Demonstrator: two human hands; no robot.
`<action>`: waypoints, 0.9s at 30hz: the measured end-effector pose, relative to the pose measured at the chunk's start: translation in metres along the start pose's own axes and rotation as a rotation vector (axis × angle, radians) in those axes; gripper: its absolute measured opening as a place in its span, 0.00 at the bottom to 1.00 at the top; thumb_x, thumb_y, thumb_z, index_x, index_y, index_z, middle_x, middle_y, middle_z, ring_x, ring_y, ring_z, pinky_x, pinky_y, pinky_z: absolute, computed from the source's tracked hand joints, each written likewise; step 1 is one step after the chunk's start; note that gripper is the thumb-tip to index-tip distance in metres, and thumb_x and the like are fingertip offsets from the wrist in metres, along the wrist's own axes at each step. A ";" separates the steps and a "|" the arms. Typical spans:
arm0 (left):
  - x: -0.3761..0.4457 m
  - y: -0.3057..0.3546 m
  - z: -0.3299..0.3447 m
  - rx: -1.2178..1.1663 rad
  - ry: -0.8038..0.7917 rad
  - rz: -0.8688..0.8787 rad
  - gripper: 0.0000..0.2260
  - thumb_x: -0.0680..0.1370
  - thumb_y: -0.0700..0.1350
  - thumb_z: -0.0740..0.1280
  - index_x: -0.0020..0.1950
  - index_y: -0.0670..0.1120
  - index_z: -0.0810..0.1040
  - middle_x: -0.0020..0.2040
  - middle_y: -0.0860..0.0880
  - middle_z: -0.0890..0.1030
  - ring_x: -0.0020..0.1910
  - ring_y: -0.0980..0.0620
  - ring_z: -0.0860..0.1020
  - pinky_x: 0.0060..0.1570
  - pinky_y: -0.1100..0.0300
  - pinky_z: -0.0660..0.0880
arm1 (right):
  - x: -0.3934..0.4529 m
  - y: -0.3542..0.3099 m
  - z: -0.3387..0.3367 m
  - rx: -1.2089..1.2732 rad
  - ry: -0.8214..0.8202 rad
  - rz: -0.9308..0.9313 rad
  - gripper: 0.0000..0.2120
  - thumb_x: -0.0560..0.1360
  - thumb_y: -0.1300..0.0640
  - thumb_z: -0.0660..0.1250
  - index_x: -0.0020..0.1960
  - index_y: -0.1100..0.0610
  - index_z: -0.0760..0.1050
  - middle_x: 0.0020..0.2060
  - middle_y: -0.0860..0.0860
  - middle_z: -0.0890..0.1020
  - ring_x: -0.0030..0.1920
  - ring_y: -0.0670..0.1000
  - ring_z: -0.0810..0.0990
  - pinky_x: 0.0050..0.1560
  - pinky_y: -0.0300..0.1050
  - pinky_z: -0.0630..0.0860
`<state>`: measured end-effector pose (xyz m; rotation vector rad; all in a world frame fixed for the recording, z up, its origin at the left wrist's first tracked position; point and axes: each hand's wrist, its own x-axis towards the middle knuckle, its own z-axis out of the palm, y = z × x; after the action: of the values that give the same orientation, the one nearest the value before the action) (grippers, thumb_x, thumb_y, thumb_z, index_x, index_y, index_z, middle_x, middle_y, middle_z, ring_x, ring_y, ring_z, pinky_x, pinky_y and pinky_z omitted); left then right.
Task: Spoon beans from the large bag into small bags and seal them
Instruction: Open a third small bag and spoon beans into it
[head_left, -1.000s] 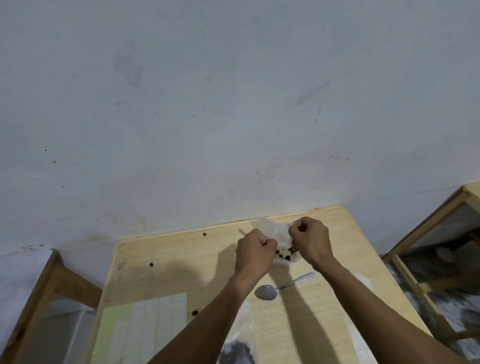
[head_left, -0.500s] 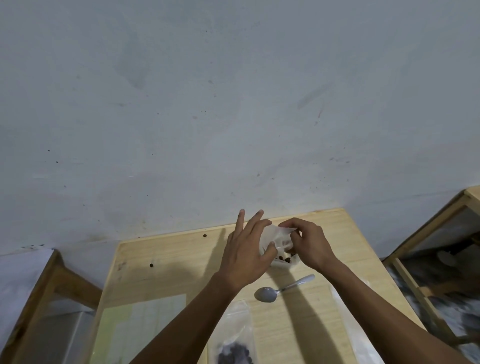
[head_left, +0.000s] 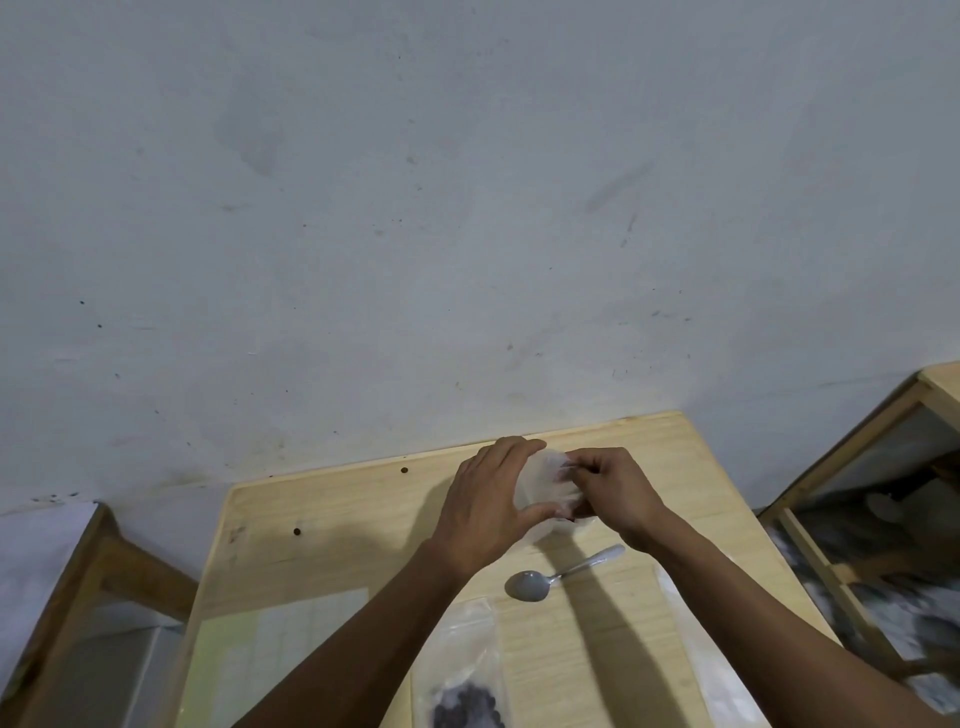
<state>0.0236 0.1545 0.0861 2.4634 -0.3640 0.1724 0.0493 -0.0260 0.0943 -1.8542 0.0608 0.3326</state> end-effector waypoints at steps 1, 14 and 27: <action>0.000 -0.002 0.000 -0.016 0.015 0.004 0.31 0.69 0.64 0.72 0.69 0.55 0.71 0.65 0.59 0.74 0.64 0.57 0.72 0.63 0.55 0.71 | 0.000 -0.001 0.000 0.033 -0.017 0.023 0.15 0.78 0.70 0.57 0.47 0.62 0.83 0.39 0.58 0.85 0.36 0.66 0.84 0.45 0.65 0.81; -0.026 -0.048 -0.006 -0.175 0.017 -0.167 0.31 0.69 0.57 0.77 0.69 0.51 0.76 0.61 0.55 0.78 0.58 0.59 0.76 0.59 0.66 0.70 | -0.012 0.069 -0.020 -0.297 -0.131 0.087 0.05 0.76 0.63 0.68 0.45 0.57 0.82 0.37 0.48 0.83 0.33 0.41 0.79 0.35 0.33 0.71; -0.031 -0.067 0.003 -0.107 -0.243 -0.245 0.32 0.66 0.62 0.74 0.68 0.53 0.76 0.60 0.56 0.76 0.57 0.53 0.76 0.58 0.52 0.75 | -0.020 0.129 -0.002 -1.019 -0.139 -0.207 0.10 0.78 0.52 0.63 0.56 0.51 0.79 0.49 0.51 0.75 0.54 0.55 0.73 0.47 0.46 0.69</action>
<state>0.0143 0.2102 0.0390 2.4019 -0.1646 -0.2447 0.0039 -0.0703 -0.0199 -2.8000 -0.4765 0.3788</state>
